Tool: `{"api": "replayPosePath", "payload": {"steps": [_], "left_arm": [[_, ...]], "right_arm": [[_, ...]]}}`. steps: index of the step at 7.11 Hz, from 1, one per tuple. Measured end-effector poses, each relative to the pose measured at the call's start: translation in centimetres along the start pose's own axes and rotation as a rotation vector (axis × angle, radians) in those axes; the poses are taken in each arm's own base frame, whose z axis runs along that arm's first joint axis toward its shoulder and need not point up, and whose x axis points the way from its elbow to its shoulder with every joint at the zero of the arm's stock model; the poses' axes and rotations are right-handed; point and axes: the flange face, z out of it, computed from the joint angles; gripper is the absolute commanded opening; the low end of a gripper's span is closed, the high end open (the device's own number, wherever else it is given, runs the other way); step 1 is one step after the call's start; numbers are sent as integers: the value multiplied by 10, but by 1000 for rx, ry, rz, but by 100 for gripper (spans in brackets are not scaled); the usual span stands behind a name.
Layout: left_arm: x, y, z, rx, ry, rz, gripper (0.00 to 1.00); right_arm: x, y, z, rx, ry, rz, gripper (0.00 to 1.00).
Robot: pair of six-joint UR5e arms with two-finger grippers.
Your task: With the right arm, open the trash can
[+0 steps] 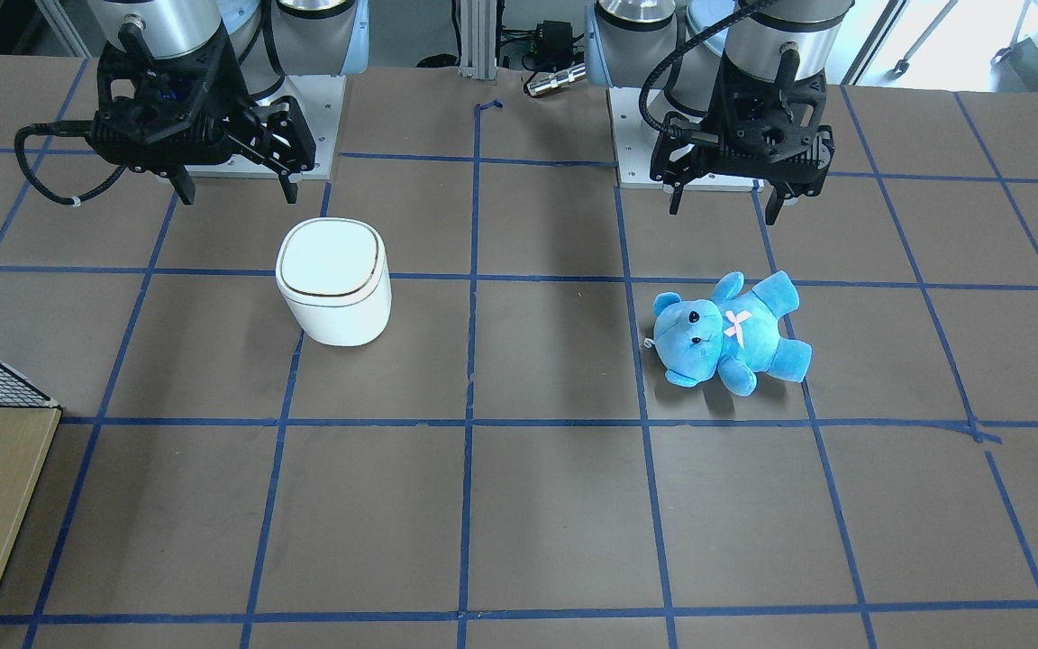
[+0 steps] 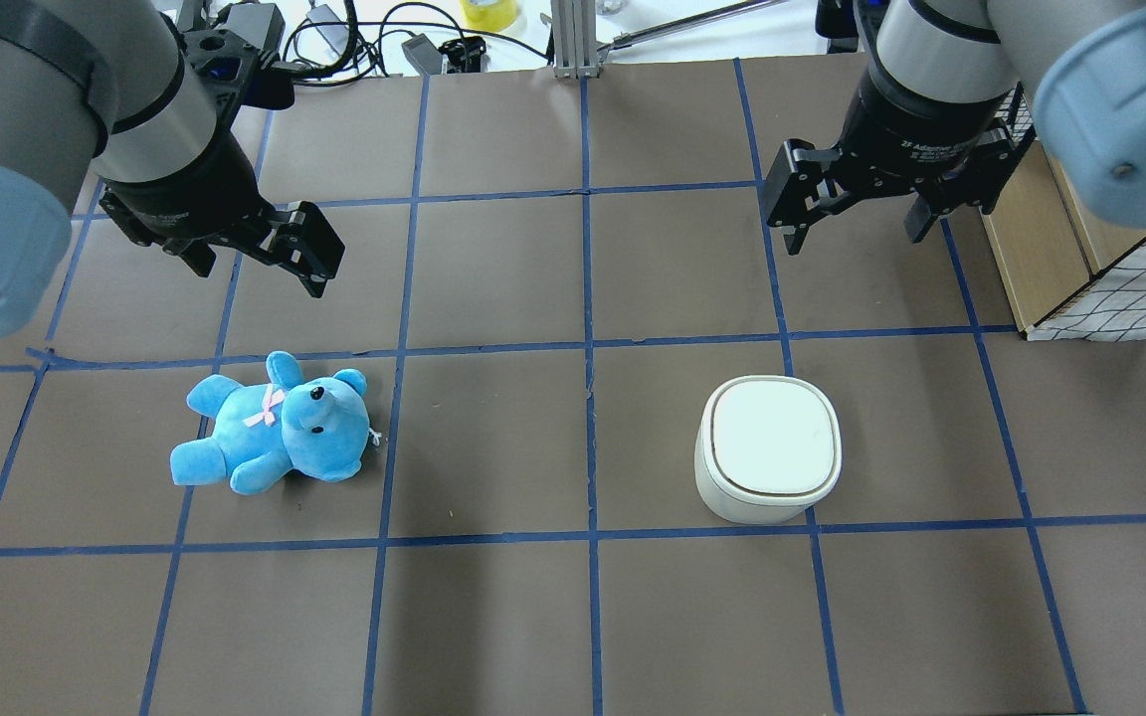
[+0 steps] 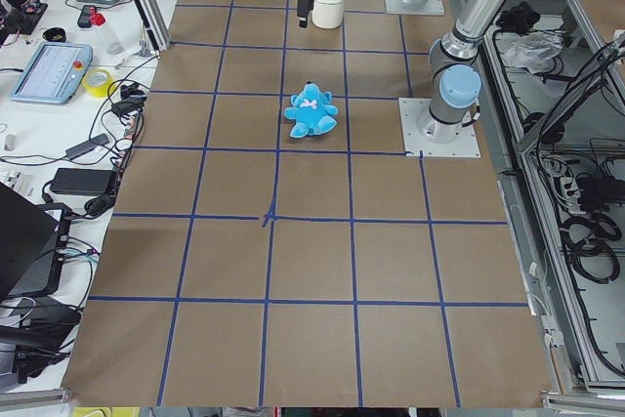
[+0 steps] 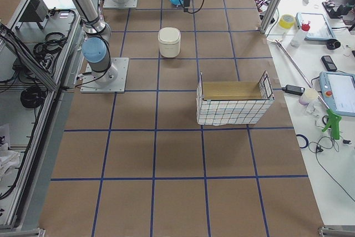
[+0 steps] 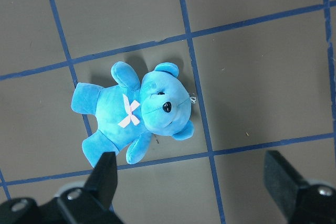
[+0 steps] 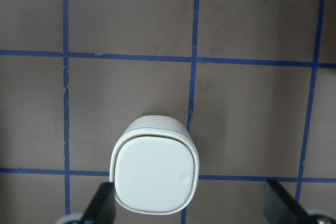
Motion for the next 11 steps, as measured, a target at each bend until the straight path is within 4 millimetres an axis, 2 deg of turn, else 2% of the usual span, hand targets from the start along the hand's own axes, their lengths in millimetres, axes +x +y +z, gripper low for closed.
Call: {"api": "replayPosePath", "payload": {"steps": [3, 7, 8, 10, 11], "left_arm": [[0, 0, 0, 0, 0, 0, 100], [0, 0, 0, 0, 0, 0, 100], [0, 0, 0, 0, 0, 0, 100], [0, 0, 0, 0, 0, 0, 100], [0, 0, 0, 0, 0, 0, 100]], "right_arm": [[0, 1, 1, -10, 0, 22, 100], [0, 3, 7, -27, 4, 39, 87], [0, 4, 9, -31, 5, 37, 77], [1, 5, 14, -42, 7, 33, 49], [0, 7, 22, -59, 8, 29, 37]]}}
